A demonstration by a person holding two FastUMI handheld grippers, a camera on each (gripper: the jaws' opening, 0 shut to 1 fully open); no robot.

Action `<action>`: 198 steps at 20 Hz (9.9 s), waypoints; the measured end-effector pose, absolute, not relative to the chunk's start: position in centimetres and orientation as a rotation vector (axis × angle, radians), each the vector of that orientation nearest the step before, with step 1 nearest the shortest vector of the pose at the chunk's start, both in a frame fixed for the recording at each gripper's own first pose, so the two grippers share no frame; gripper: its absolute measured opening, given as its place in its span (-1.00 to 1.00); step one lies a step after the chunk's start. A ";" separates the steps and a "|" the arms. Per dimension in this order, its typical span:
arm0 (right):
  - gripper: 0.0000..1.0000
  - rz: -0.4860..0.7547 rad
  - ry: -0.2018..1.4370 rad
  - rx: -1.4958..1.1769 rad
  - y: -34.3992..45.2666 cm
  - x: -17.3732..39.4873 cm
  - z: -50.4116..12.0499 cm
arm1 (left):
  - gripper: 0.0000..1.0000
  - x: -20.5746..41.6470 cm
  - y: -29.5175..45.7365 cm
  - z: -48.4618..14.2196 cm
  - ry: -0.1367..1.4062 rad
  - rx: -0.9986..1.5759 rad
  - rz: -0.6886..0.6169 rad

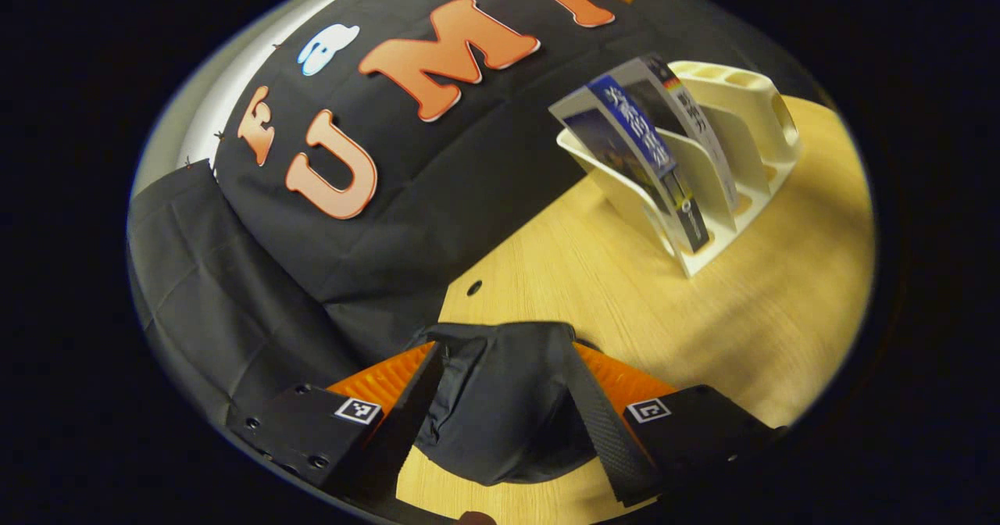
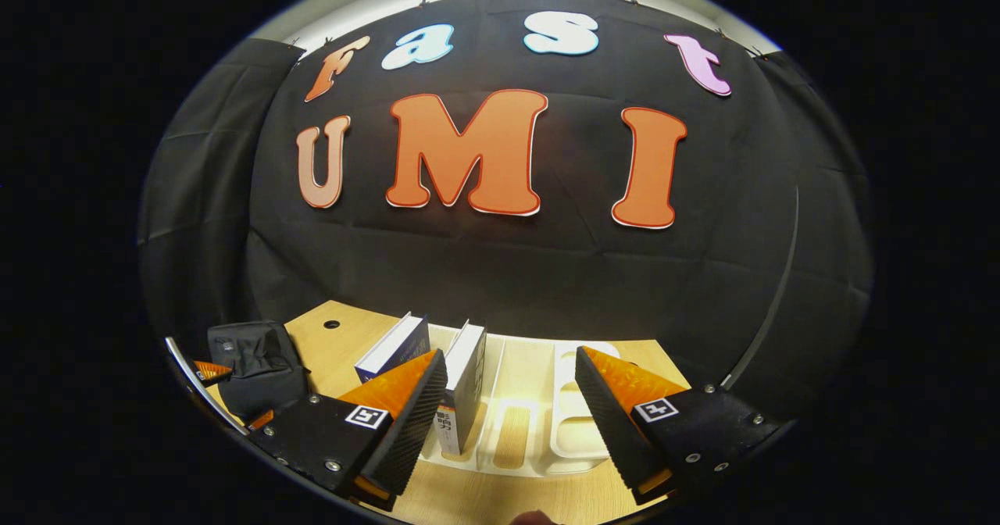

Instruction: Open the schoolbag, grab two books from the bookshelf and put them into the schoolbag.

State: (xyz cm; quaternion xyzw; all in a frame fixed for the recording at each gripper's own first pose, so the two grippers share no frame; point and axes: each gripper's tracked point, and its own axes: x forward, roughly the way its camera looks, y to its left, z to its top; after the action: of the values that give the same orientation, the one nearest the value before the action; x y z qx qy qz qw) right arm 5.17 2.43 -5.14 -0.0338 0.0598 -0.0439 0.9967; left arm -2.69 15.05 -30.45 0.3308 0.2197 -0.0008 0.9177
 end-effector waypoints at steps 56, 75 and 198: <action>0.97 -0.028 0.459 -0.205 13.4 14.0 -6.2 | -0.87 5.6 24.7 -26.4 0.870 0.213 -0.372; 0.27 -0.024 1.041 -0.110 15.7 19.1 -14.6 | -0.89 7.9 25.7 -23.7 0.905 0.209 -0.607; 0.97 0.087 0.999 0.199 21.7 1.3 -20.5 | -0.89 5.6 17.1 -24.2 0.904 0.007 -0.533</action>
State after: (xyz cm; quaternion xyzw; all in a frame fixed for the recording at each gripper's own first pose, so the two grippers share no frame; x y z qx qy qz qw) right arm 1.29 21.69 -20.50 0.0954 0.4779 0.0417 0.8722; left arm 5.63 17.14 -24.24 0.0034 0.4316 -0.2543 0.8654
